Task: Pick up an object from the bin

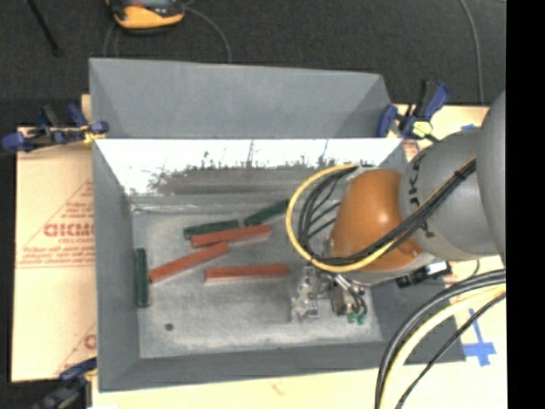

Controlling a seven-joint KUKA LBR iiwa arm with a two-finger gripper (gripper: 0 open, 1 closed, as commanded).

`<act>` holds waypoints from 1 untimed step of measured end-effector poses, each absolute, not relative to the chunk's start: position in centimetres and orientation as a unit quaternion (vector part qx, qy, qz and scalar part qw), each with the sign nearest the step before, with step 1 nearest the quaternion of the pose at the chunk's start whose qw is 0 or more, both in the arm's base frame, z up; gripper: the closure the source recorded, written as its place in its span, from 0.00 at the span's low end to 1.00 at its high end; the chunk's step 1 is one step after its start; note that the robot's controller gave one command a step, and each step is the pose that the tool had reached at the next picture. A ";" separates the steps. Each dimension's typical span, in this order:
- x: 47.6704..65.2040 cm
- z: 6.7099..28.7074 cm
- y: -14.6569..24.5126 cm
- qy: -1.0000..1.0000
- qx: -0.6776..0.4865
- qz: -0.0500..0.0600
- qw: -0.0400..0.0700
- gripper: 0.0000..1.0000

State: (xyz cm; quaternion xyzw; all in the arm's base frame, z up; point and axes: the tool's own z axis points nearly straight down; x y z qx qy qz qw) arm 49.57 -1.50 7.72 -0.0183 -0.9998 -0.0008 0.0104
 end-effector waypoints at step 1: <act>49.6 7.7 -1.5 -1.000 -0.018 -0.001 0.009 1.00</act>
Offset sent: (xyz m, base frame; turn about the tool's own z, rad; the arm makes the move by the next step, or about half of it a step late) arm 0.0105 0.0002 0.1945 -0.0249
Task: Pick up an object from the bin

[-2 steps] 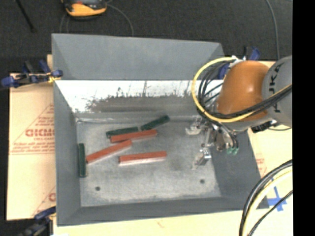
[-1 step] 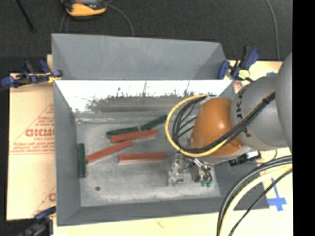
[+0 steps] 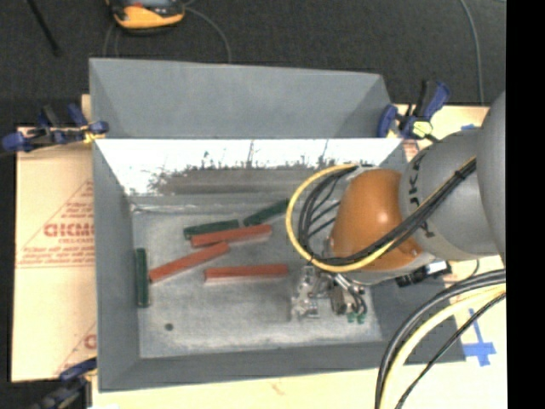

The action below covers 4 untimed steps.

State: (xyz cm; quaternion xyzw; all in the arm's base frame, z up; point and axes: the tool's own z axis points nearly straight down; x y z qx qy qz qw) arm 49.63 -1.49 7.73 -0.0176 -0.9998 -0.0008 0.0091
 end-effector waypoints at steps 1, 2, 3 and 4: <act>50.8 27.6 -1.5 -1.000 -0.006 0.000 -0.004 1.00; 50.7 27.2 -1.6 -1.000 -0.005 0.000 -0.002 0.00; 50.7 27.2 -1.6 -1.000 -0.005 0.000 -0.002 0.00; 52.8 22.9 1.3 -1.000 -0.018 0.000 -0.007 0.00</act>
Offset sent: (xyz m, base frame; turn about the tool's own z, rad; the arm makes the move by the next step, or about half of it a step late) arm 0.0000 0.0000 0.0000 0.0000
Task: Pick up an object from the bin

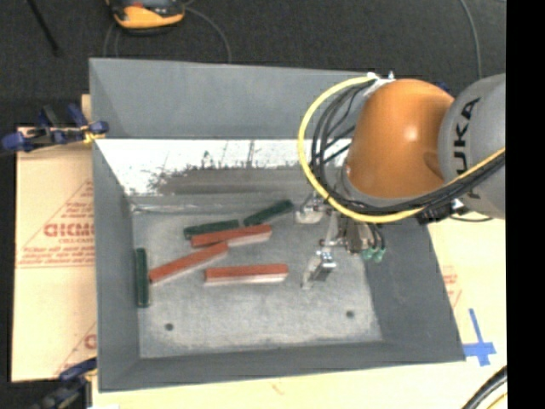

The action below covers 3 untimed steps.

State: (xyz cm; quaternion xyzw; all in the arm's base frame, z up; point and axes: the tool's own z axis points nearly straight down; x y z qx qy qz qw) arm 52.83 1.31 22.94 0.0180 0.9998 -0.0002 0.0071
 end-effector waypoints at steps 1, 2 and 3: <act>51.3 16.6 2.2 1.000 0.005 0.000 0.004 0.00; 54.5 12.1 1.6 0.999 -0.037 0.000 0.002 0.00; 53.9 8.3 6.3 0.999 0.051 0.000 -0.001 1.00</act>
Offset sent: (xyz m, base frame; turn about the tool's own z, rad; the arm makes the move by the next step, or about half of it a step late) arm 0.0322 0.0013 -0.1242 -0.1335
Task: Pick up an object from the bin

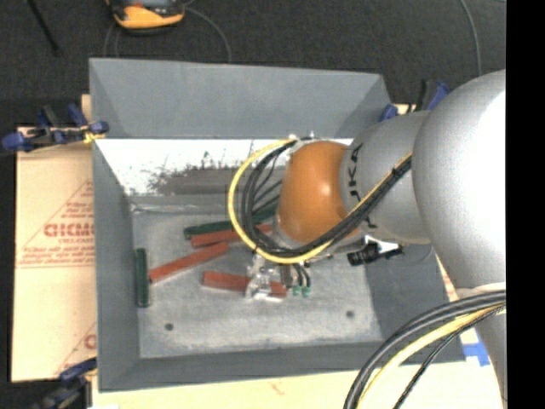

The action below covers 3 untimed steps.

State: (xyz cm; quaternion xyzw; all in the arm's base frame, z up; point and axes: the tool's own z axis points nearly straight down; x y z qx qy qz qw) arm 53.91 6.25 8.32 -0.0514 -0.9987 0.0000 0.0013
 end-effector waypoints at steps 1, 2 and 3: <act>53.9 8.3 6.3 -0.999 -0.051 0.000 0.001 1.00; 52.7 25.8 5.8 -0.997 -0.079 -0.001 -0.006 1.00; 52.6 25.5 5.8 -0.997 -0.079 0.000 -0.003 0.00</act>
Offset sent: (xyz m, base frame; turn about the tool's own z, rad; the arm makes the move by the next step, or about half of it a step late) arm -0.0147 -0.0035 0.1700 0.0585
